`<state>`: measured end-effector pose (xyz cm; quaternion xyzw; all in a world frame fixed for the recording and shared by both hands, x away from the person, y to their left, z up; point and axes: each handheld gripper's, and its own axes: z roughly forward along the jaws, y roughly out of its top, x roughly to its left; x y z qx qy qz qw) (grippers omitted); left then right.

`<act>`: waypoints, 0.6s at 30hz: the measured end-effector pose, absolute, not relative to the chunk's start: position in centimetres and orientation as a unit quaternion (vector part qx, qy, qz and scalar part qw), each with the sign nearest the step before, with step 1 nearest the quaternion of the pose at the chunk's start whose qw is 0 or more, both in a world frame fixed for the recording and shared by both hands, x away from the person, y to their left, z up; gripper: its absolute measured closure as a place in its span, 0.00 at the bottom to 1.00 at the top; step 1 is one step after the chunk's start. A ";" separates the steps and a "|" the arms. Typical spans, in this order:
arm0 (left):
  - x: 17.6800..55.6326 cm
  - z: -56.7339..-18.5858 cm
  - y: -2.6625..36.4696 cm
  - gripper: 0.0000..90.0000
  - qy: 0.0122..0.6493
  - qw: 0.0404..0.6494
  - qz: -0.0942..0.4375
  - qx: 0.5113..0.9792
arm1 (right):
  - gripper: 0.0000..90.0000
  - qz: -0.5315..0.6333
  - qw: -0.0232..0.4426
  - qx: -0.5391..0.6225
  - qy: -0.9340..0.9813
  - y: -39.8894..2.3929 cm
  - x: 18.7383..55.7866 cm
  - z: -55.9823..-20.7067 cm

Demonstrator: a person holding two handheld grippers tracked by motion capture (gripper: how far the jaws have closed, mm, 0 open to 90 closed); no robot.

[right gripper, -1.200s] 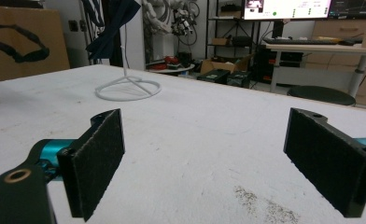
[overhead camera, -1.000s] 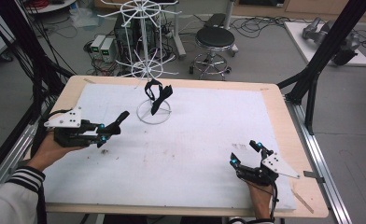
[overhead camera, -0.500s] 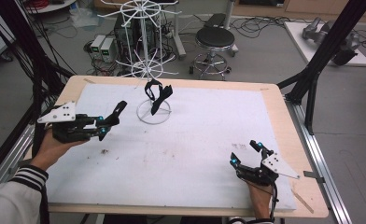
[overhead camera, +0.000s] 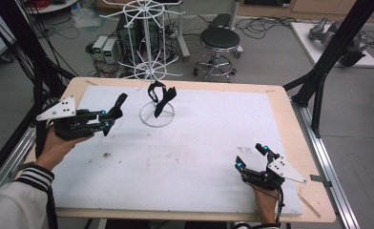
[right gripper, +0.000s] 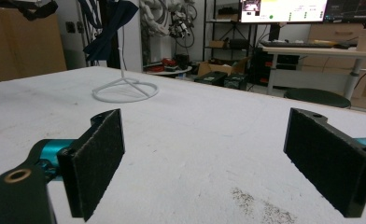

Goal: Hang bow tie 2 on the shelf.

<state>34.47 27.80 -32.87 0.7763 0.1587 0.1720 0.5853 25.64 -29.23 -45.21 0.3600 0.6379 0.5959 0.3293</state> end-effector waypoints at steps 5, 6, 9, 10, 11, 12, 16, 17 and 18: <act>34.9 -32.5 28.0 0.85 0.165 0.590 0.176 0.770 | 0.13 0.596 0.328 0.360 0.638 -29.3 25.7 -45.2; 35.0 -32.4 28.0 0.85 0.166 0.590 0.176 0.770 | 0.13 0.597 0.328 0.359 0.638 -29.3 25.7 -45.2; 35.3 -32.1 28.2 0.85 0.171 0.592 0.178 0.768 | 0.13 0.597 0.328 0.360 0.637 -29.3 25.7 -45.2; 35.3 -32.0 28.3 0.85 0.172 0.593 0.180 0.766 | 0.13 0.597 0.328 0.360 0.637 -29.3 25.7 -45.2; 35.4 -31.8 28.4 0.85 0.173 0.593 0.183 0.765 | 0.13 0.597 0.329 0.359 0.637 -29.3 25.8 -45.2; 35.4 -31.8 28.4 0.85 0.175 0.596 0.183 0.762 | 0.13 0.598 0.329 0.359 0.637 -29.3 25.7 -45.2; 35.7 -31.5 28.8 0.85 0.185 0.599 0.188 0.756 | 0.13 0.597 0.329 0.360 0.637 -29.3 25.7 -45.2; 35.8 -31.5 28.9 0.85 0.187 0.600 0.188 0.755 | 0.13 0.597 0.329 0.359 0.637 -29.3 25.7 -45.2; 35.8 -31.4 28.9 0.85 0.189 0.599 0.191 0.755 | 0.13 0.597 0.329 0.359 0.638 -29.3 25.7 -45.2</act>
